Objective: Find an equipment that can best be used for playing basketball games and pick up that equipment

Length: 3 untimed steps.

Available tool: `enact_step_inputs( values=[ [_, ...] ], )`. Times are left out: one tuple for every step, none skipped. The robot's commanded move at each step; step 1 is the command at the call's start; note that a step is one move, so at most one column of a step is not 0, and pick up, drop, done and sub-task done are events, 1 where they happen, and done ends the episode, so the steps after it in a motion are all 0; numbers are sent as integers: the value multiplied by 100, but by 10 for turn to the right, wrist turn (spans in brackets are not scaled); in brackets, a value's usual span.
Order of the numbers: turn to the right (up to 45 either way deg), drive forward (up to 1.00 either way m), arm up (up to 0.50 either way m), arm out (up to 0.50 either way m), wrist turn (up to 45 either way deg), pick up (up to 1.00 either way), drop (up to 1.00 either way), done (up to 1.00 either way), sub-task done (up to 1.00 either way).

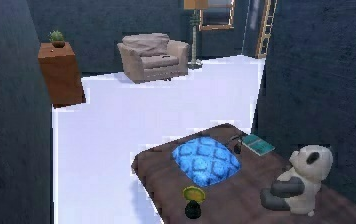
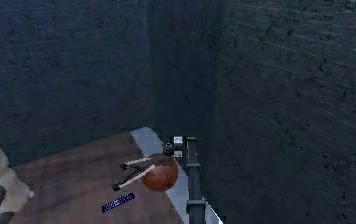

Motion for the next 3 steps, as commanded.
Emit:
enact_step_inputs(
  values=[
    [0, 0, 0, 0, 450, 0, 0, 0, 0],
    [0, 0, 0, 0, 210, 0, 0, 0, 0],
    [0, 0, -30, 0, 0, 0, 0, 0, 0]
  ],
)
